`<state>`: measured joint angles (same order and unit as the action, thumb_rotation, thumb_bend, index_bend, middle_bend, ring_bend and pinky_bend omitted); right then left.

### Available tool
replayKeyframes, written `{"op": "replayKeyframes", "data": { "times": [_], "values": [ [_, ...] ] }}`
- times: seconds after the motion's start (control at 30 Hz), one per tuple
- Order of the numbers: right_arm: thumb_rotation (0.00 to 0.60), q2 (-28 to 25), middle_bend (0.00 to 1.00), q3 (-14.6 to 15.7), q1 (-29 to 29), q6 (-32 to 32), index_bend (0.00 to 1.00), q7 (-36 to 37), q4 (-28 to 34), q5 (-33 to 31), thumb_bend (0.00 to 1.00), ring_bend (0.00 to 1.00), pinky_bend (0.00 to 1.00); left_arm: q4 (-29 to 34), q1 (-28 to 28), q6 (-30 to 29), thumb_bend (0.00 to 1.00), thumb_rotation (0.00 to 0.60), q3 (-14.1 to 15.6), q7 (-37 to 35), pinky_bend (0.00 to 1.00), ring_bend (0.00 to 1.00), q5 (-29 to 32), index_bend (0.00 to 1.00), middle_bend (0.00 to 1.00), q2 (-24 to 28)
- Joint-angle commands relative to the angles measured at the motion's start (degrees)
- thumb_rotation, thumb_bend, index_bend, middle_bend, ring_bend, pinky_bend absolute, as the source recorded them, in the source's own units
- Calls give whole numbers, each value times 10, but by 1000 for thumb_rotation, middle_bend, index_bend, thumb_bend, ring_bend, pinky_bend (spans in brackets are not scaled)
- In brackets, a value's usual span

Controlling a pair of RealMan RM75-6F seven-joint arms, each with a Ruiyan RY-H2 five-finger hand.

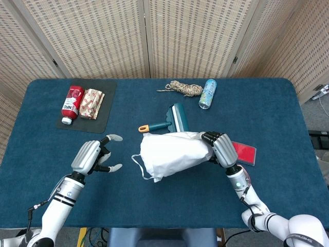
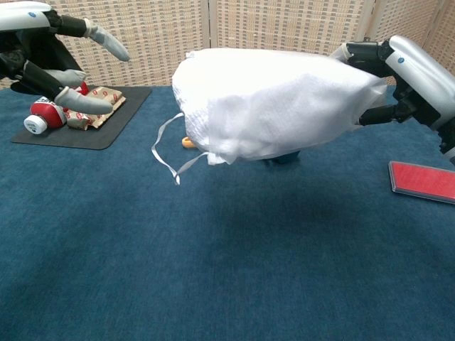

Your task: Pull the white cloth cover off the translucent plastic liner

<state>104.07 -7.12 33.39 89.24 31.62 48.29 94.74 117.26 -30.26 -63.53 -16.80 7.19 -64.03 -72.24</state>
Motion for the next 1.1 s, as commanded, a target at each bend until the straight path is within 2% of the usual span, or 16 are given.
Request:
{"op": "replayKeyframes", "data": {
  "times": [0.03, 0.27, 0.7, 1.1],
  "values": [
    [600, 4, 620, -1, 2, 2, 587, 1, -4, 0, 740, 546, 660, 6, -12, 9, 21, 600, -6, -3, 976, 863, 12, 266, 1000, -3],
    [600, 16, 620, -5, 9, 6, 587, 5, -14, -2, 740, 546, 660, 17, -35, 16, 15, 600, -15, -11, 980, 870, 32, 262, 1000, -12],
    [600, 30, 620, -10, 19, 8, 588, 10, -27, -6, 741, 546, 660, 22, -71, 30, 14, 600, -11, 12, 982, 872, 78, 327, 1000, -13],
    [600, 40, 620, -11, 27, 7, 587, 14, -34, -8, 740, 546, 660, 25, -103, 40, 8, 600, -11, 16, 983, 873, 96, 333, 1000, -26]
  ]
}}
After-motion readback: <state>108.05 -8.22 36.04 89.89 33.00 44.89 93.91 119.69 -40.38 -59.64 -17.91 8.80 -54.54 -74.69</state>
